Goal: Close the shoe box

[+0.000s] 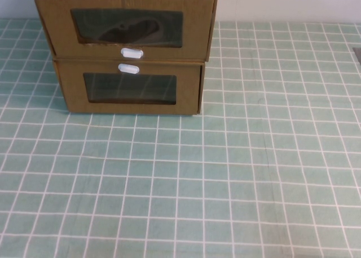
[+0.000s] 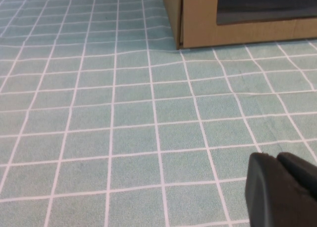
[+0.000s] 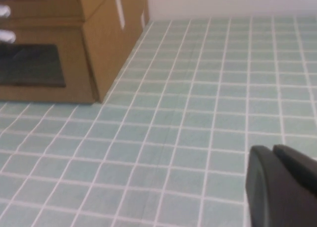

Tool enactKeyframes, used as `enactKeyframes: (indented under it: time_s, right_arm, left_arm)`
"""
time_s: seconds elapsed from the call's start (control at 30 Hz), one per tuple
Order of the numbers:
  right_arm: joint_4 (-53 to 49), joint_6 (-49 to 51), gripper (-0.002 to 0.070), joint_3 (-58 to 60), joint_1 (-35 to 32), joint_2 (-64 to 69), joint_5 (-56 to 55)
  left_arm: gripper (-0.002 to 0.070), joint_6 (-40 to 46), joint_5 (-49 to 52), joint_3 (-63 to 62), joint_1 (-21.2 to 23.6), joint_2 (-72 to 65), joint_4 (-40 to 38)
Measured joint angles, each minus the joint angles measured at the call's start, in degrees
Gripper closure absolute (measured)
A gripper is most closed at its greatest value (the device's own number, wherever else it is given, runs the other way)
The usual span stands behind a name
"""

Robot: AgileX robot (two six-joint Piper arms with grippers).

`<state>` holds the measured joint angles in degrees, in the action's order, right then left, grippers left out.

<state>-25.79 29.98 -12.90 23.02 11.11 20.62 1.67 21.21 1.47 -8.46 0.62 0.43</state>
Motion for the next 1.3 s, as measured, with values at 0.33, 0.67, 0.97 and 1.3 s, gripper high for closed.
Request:
enactKeyframes:
  time_s: [0.33,0.67,0.97,1.3]
  right_arm:
    - [9.0,0.0,0.069,10.6,-14.6,-11.5,-10.4]
    - [7.2,-0.9,0.069,14.4,-15.4,-11.5,-14.8]
    - [27.0,-28.7,0.069,14.4,-19.7,-11.5,-8.5]
    - [27.8,-31.1,0.069,14.4,-23.1,-11.5,-1.0]
  left_arm:
    - [0.068,0.0,0.0,0.0,0.0,0.0,0.0]
    - [0.068,0.0,0.0,0.0,0.0,0.0,0.0]
    - [0.068,0.0,0.0,0.0,0.0,0.0,0.0]
    - [0.068,0.0,0.0,0.0,0.0,0.0,0.0]
